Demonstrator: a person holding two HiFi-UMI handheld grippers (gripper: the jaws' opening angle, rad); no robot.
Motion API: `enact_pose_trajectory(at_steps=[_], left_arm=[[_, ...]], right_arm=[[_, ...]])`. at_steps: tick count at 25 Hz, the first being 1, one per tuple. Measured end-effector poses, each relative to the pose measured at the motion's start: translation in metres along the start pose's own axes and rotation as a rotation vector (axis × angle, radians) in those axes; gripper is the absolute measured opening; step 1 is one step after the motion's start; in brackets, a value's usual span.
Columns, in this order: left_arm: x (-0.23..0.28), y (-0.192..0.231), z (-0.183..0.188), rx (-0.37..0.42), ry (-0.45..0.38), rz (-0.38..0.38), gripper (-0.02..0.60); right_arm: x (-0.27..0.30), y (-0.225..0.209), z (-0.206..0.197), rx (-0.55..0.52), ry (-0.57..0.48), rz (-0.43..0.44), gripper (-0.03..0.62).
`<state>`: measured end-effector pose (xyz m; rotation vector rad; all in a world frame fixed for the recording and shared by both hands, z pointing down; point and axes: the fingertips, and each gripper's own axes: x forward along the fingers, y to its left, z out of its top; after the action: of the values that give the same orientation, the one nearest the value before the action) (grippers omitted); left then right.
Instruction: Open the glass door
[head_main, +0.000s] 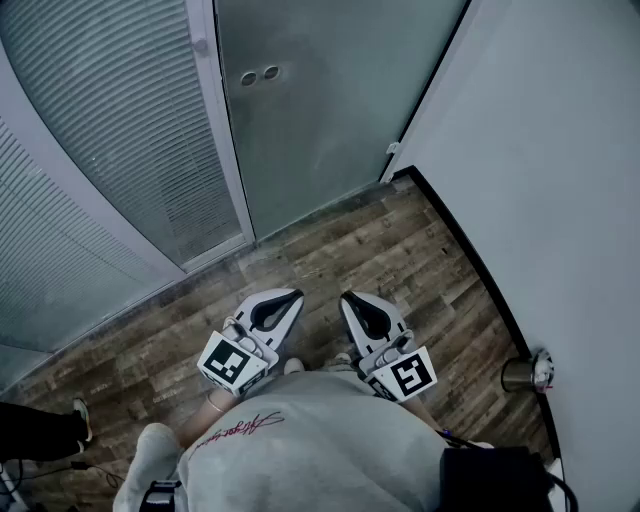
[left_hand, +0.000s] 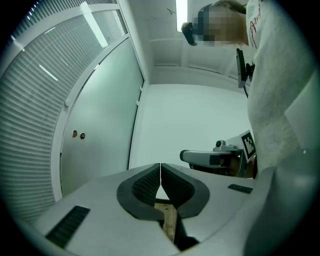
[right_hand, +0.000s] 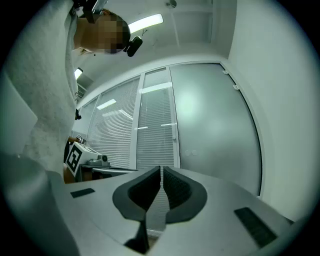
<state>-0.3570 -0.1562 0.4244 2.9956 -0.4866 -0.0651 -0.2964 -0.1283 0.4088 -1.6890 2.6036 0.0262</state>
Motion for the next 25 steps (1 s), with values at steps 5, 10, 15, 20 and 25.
enact_pose_trajectory(at_steps=[5,10,15,20,25], left_arm=[[-0.001,-0.001,-0.001,0.037,0.003,-0.004,0.018],[0.000,-0.005,-0.001,0.058,0.009,-0.015,0.018],[0.000,-0.004,-0.005,0.040,0.015,-0.016,0.018],[-0.002,-0.003,-0.009,0.021,0.016,-0.005,0.018],[-0.006,0.020,-0.011,0.017,0.016,0.034,0.018]], right_arm=[[-0.001,-0.001,-0.002,0.006,0.004,-0.003,0.031],[-0.003,-0.005,0.003,0.002,-0.010,-0.022,0.031],[-0.006,-0.007,0.005,0.050,-0.041,-0.038,0.032],[-0.002,-0.015,-0.006,0.078,-0.006,-0.048,0.032],[0.026,-0.025,-0.008,0.094,-0.005,-0.030,0.032]])
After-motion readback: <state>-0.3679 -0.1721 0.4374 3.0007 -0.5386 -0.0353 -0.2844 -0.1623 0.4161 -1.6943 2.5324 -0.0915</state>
